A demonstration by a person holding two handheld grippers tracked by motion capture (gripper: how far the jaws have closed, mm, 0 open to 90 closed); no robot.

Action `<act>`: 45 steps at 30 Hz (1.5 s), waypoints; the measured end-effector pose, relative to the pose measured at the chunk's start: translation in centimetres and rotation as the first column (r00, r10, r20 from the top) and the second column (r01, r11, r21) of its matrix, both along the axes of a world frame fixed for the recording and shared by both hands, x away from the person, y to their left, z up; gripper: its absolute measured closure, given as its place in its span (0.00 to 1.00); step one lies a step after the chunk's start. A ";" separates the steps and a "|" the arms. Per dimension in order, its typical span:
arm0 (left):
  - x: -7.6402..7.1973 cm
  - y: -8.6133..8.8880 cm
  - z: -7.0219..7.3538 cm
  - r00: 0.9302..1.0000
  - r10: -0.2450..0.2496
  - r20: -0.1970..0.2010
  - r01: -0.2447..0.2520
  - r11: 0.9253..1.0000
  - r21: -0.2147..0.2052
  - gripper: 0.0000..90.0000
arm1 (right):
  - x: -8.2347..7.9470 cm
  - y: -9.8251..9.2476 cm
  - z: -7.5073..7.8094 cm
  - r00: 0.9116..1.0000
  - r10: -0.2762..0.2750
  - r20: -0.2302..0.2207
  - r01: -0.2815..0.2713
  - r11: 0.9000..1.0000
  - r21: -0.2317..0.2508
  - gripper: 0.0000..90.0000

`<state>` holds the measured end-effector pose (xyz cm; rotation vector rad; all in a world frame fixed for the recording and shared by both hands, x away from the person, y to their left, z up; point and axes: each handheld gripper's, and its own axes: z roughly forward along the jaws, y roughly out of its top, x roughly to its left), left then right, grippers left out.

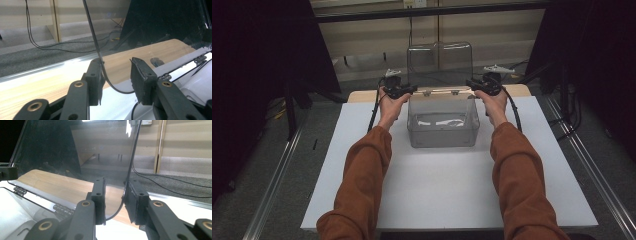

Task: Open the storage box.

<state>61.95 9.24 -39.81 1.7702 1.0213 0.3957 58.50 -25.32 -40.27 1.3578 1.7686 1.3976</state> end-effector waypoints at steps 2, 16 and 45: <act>0.0 -0.1 0.0 1.000 0.005 0.001 -0.005 1.000 0.002 0.67 | 0.1 0.0 -0.1 1.000 0.000 -0.001 0.000 1.000 0.001 0.76; 0.1 -0.4 -0.2 0.999 0.020 -0.034 -0.021 1.000 -0.007 0.61 | 0.4 0.2 -0.4 0.999 -0.010 -0.033 0.011 0.999 0.030 0.71; 0.5 -0.7 -0.7 0.995 0.024 -0.101 -0.029 0.999 -0.046 0.51 | 0.8 0.7 -1.2 0.995 -0.016 -0.098 0.022 0.997 0.069 0.58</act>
